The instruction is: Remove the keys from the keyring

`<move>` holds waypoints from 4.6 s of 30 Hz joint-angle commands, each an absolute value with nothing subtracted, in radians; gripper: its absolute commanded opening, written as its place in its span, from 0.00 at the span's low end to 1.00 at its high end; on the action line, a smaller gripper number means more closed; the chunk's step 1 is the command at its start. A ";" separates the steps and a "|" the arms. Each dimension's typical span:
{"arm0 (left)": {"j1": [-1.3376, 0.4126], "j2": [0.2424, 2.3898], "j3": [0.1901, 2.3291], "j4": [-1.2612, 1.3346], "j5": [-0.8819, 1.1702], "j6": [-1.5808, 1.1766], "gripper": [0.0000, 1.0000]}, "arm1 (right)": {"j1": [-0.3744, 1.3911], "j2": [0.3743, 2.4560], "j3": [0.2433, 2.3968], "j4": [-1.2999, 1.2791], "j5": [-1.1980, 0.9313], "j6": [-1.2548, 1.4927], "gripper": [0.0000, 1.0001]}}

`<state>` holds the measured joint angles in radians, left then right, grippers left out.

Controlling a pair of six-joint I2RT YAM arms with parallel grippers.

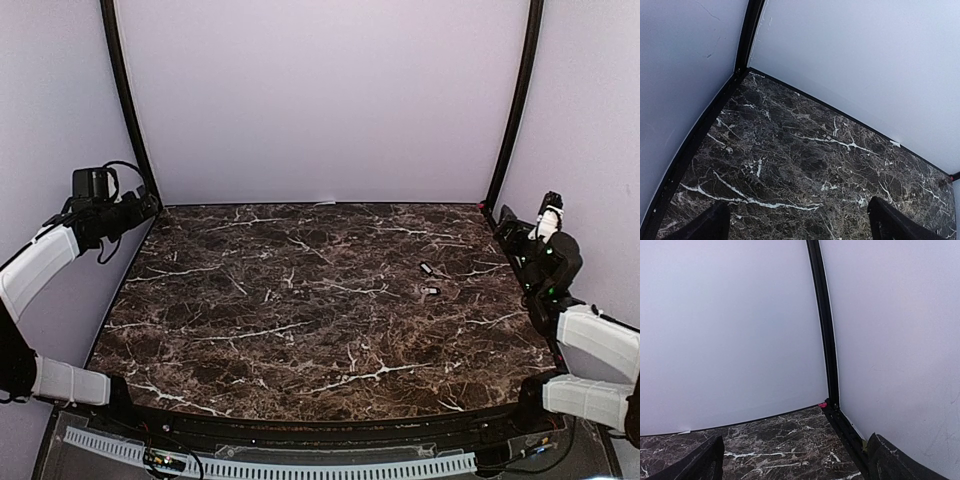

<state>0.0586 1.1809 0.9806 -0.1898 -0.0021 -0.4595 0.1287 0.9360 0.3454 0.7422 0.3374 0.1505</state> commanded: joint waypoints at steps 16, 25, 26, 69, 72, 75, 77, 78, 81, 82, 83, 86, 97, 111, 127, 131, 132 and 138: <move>0.058 1.056 0.990 -0.191 -0.024 -0.248 0.99 | 0.130 1.231 0.732 0.113 -0.150 0.343 0.92; 0.060 1.005 0.960 -0.189 -0.046 -0.252 0.99 | 0.214 1.511 0.812 0.025 -0.310 0.316 0.71; 0.061 0.999 0.957 -0.189 -0.050 -0.252 0.99 | 0.227 1.537 0.821 0.020 -0.323 0.303 0.69; 0.061 1.039 0.951 -0.210 -0.002 -0.264 0.97 | 0.273 1.703 0.828 -0.110 -0.469 0.262 0.56; 0.061 1.040 0.950 -0.209 0.001 -0.266 0.97 | 0.273 1.695 0.825 -0.123 -0.454 0.254 0.51; 0.062 1.042 0.951 -0.210 0.003 -0.268 0.97 | 0.273 1.689 0.827 -0.140 -0.439 0.241 0.48; 0.061 1.043 0.950 -0.213 0.005 -0.270 0.97 | 0.273 1.680 0.823 -0.148 -0.417 0.234 0.45; 0.061 1.043 0.950 -0.213 0.005 -0.270 0.97 | 0.273 1.677 0.821 -0.148 -0.407 0.232 0.43; 0.061 1.044 0.950 -0.212 0.009 -0.272 0.97 | 0.273 1.668 0.811 -0.147 -0.389 0.231 0.36; 0.062 1.045 0.950 -0.213 0.009 -0.272 0.97 | 0.273 1.666 0.808 -0.143 -0.385 0.231 0.34; 0.061 1.045 0.950 -0.211 0.011 -0.274 0.97 | 0.273 1.664 0.806 -0.139 -0.382 0.234 0.30; 0.062 1.044 0.949 -0.212 0.012 -0.275 0.97 | 0.273 1.663 0.803 -0.127 -0.378 0.239 0.15; 0.061 1.037 0.942 -0.195 0.071 -0.264 0.95 | 0.273 1.566 0.771 -0.058 -0.471 0.222 0.00; -0.468 1.077 0.786 0.220 0.484 -0.362 0.72 | 0.364 1.378 0.843 0.039 -1.025 0.244 0.00; -0.871 1.465 0.978 0.595 0.663 -0.372 0.78 | 0.534 1.249 0.945 0.298 -1.289 0.477 0.00; -0.893 1.521 1.014 0.683 0.746 -0.407 0.80 | 0.569 1.256 0.956 0.357 -1.335 0.514 0.00; -0.899 1.535 1.023 0.706 0.770 -0.424 0.81 | 0.578 1.257 0.956 0.379 -1.343 0.527 0.00; -0.934 1.595 1.089 0.686 0.842 -0.402 0.81 | 0.610 1.270 0.977 0.403 -1.358 0.542 0.00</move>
